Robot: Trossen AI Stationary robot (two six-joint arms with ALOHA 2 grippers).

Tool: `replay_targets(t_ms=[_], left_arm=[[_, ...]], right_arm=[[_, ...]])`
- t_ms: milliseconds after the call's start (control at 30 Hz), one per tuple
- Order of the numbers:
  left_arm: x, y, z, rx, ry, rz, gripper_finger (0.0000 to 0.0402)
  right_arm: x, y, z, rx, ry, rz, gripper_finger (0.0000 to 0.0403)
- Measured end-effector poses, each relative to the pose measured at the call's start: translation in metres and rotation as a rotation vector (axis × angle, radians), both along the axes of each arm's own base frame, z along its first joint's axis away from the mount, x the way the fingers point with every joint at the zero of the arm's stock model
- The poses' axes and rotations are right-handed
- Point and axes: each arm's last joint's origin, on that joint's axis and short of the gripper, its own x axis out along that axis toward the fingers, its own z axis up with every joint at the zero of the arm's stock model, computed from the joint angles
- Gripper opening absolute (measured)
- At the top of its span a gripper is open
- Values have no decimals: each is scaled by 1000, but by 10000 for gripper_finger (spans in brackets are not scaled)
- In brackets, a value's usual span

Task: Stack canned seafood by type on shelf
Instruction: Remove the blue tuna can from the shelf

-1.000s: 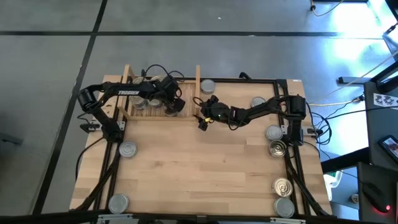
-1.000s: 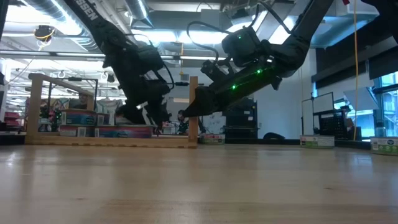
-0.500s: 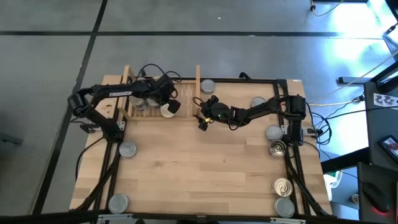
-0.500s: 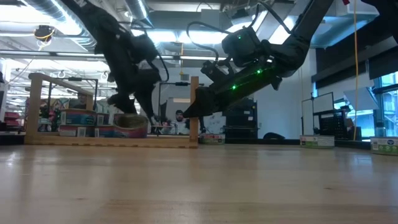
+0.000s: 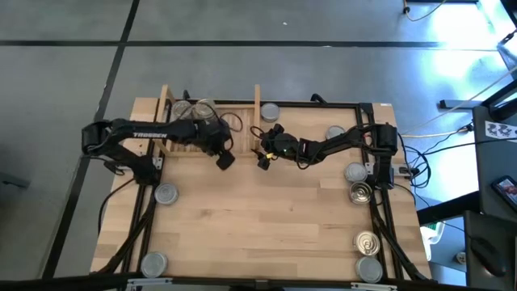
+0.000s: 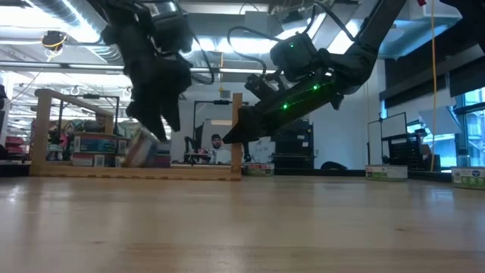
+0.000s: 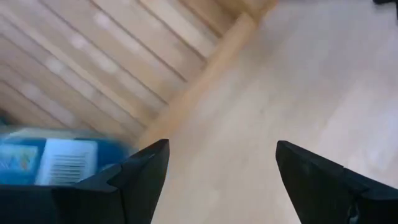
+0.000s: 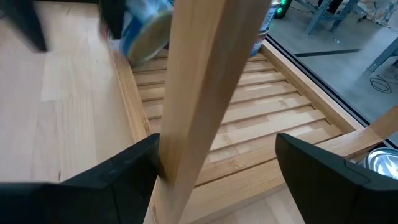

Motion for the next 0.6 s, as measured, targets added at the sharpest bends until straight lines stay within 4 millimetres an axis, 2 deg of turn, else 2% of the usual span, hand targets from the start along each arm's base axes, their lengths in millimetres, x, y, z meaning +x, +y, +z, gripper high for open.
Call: replay_targets(t_ms=[200,333,500,600], left_arm=[[5,-37,-3,19,46,-48,292],[6,-56,5,90,19,-62,292],[5,-63,25,288,-55,14,292],[3,-58,25,419,-28,39,292]], right_arm=[[0,0,0,-2,1,1,312],[0,0,0,-2,1,1,312],[0,0,0,-3,1,1,312],[0,0,0,-3,1,1,312]])
